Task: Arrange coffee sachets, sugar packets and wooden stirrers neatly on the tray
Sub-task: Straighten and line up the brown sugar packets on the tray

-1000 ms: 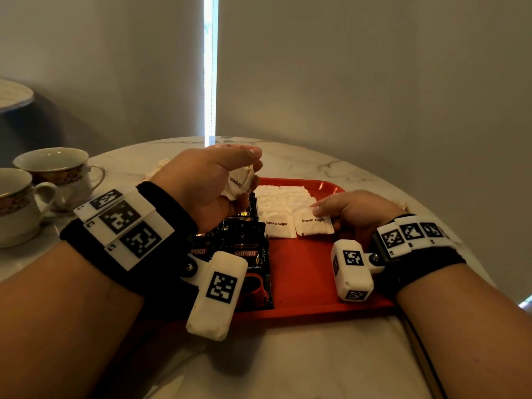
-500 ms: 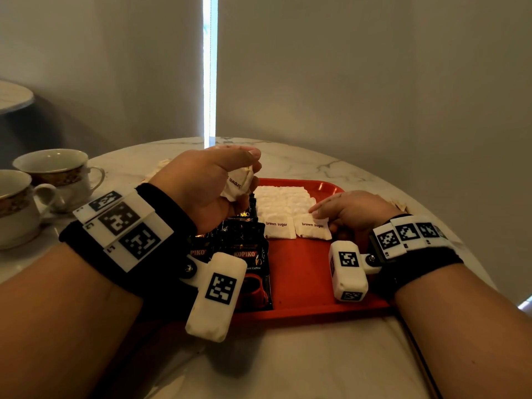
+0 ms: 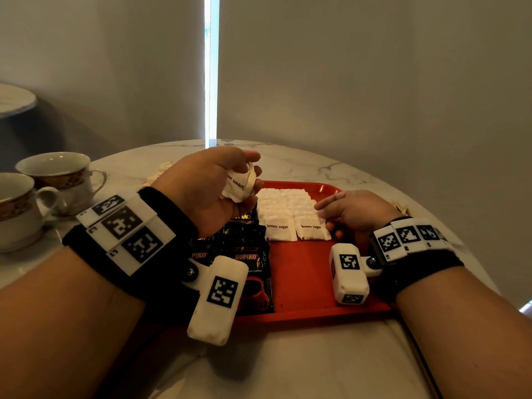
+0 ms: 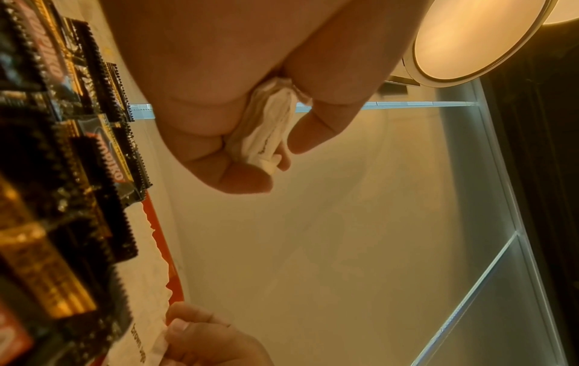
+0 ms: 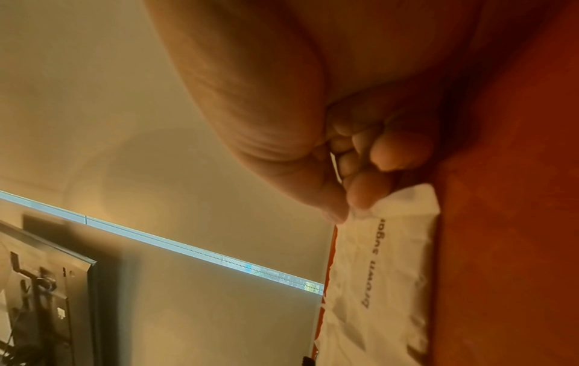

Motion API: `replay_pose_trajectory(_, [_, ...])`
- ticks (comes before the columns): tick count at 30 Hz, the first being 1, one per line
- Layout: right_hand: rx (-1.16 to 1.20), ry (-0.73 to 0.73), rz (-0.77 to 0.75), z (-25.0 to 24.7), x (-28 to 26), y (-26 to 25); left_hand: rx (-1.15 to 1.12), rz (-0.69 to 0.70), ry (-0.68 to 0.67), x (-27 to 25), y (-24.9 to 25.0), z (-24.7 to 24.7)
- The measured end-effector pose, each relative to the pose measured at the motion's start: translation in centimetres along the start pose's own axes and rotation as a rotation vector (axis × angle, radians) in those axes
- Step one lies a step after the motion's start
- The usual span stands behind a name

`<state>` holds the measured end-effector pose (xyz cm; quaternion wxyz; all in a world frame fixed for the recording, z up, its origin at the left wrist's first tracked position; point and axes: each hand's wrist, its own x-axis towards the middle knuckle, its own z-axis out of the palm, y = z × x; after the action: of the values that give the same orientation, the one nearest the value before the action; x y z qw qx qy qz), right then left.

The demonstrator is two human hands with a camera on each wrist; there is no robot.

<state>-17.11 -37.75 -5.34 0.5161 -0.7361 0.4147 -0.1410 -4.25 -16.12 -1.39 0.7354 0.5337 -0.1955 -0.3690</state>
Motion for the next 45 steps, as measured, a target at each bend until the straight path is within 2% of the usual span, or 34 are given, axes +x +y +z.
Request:
replay_pose_trajectory(10, [0.085,0.067,-0.032,0.0,0.2,0.1,-0.076,-0.038,-0.04,0.3,-0.1,0.1])
replay_pose_trajectory(14, [0.29,0.082,-0.066,0.2,0.1,-0.5,-0.037,-0.019,-0.081,0.4,-0.5,-0.1])
replay_pose_trajectory(16, [0.38,0.023,-0.118,0.3,-0.6,-1.4,0.016,-0.011,-0.105,0.5,-0.6,-0.3])
replay_pose_trajectory(19, [0.469,-0.147,-0.216,0.9,-2.6,-2.7,0.023,-0.002,-0.112,0.6,-0.7,-0.3])
replay_pose_trajectory(22, [0.476,-0.29,-0.304,2.2,-4.4,-3.6,0.004,0.004,-0.105,0.7,-0.6,-0.2])
replay_pose_trajectory(25, [0.438,-0.337,-0.393,3.3,-5.2,-3.8,0.037,0.027,-0.1,0.8,-0.5,-0.3])
replay_pose_trajectory(32, [0.371,-0.275,-0.444,4.4,-5.5,-3.7,0.026,0.043,-0.136,0.6,-0.8,-0.1])
replay_pose_trajectory(39, [0.475,-0.201,-0.389,4.3,-5.6,-3.9,-0.011,0.027,-0.092,0.6,-0.6,0.2])
replay_pose_trajectory(45, [0.623,-0.222,-0.373,4.1,-5.8,-4.2,0.003,-0.016,-0.056,1.0,-0.7,-0.3])
